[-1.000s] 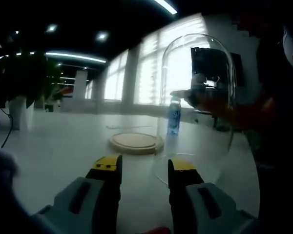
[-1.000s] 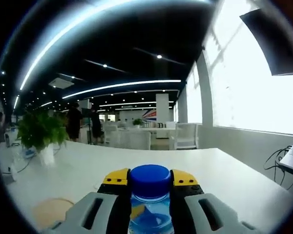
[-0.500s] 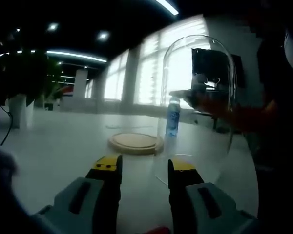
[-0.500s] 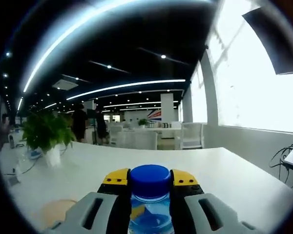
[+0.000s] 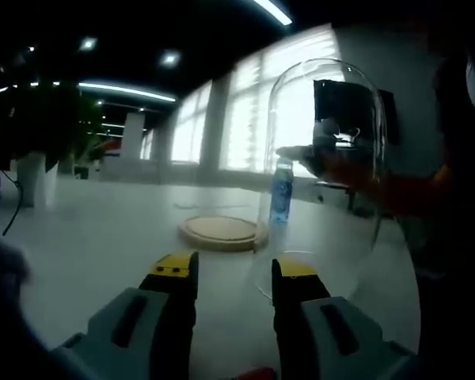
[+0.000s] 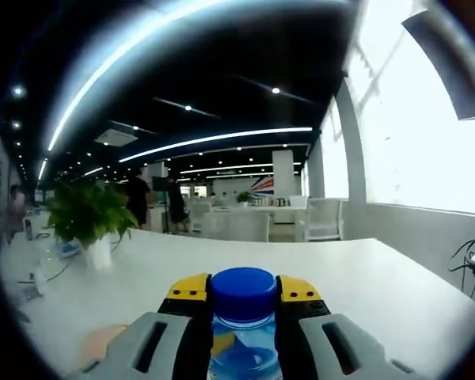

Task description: Open the cover put in the Mizone put the cover back on

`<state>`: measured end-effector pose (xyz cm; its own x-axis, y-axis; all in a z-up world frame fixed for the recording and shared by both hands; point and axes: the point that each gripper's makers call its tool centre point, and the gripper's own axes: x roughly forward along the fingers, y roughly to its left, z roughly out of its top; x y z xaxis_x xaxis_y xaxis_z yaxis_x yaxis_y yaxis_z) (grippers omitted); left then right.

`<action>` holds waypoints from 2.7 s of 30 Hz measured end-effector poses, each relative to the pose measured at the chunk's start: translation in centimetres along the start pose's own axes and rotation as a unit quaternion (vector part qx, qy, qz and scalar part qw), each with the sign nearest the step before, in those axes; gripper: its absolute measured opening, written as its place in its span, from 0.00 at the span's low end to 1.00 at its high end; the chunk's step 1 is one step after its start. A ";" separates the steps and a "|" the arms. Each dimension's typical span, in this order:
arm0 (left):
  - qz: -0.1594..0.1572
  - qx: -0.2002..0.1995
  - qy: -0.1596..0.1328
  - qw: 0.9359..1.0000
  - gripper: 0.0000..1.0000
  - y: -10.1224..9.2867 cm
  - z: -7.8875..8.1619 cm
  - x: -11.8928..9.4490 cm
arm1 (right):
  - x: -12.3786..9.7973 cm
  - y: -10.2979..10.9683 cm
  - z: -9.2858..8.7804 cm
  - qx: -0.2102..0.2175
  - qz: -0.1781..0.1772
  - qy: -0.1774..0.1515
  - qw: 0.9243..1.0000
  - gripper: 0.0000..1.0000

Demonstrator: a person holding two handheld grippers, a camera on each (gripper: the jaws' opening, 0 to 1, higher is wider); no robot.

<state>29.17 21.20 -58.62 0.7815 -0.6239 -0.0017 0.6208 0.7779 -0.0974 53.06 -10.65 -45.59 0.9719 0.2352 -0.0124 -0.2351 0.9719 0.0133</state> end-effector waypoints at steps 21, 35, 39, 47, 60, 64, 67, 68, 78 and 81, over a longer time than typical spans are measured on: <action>0.001 0.004 0.002 1.000 0.30 0.1 -0.1 0.0 | -0.2 2.9 -0.1 0.001 0.034 0.001 0.999 0.23; 0.001 0.007 0.005 1.000 0.30 0.1 -0.2 0.0 | -0.1 4.1 0.0 0.001 0.051 -0.001 0.999 0.23; 0.002 0.006 0.004 1.000 0.30 0.1 -0.1 0.0 | -0.3 4.5 0.0 0.001 0.054 0.001 0.999 0.23; 0.003 0.006 0.005 1.000 0.30 0.2 -0.2 0.0 | -0.3 5.1 0.0 0.001 0.064 0.000 0.998 0.23; -0.003 0.012 0.009 1.000 0.30 -0.2 -0.3 0.1 | -0.5 5.4 0.0 0.001 0.080 -0.012 0.997 0.24; -0.001 0.011 0.010 1.000 0.30 -0.1 -0.3 0.1 | -0.6 5.6 -0.1 0.012 0.082 -0.014 0.996 0.26; 0.001 0.009 0.009 1.000 0.30 0.0 -0.3 0.1 | -0.7 5.7 -0.2 0.011 0.083 -0.018 0.996 0.27; 0.002 0.010 0.009 1.000 0.30 0.1 -0.3 0.1 | -0.7 5.7 -0.3 0.004 0.082 -0.019 0.996 0.27; 0.006 0.007 0.009 1.000 0.29 0.3 -0.3 0.0 | -0.1 6.0 -1.2 -0.001 0.082 0.016 0.997 0.36; 0.006 0.008 0.010 1.000 0.29 0.3 -0.4 0.0 | 0.0 5.5 -0.4 0.018 0.058 0.008 0.998 0.29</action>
<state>29.35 21.39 -59.01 0.7880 -0.6153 -0.0221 0.6121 0.7867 -0.0806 51.74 -5.26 -45.94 0.9375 0.3471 -0.0247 -0.3456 0.9370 0.0513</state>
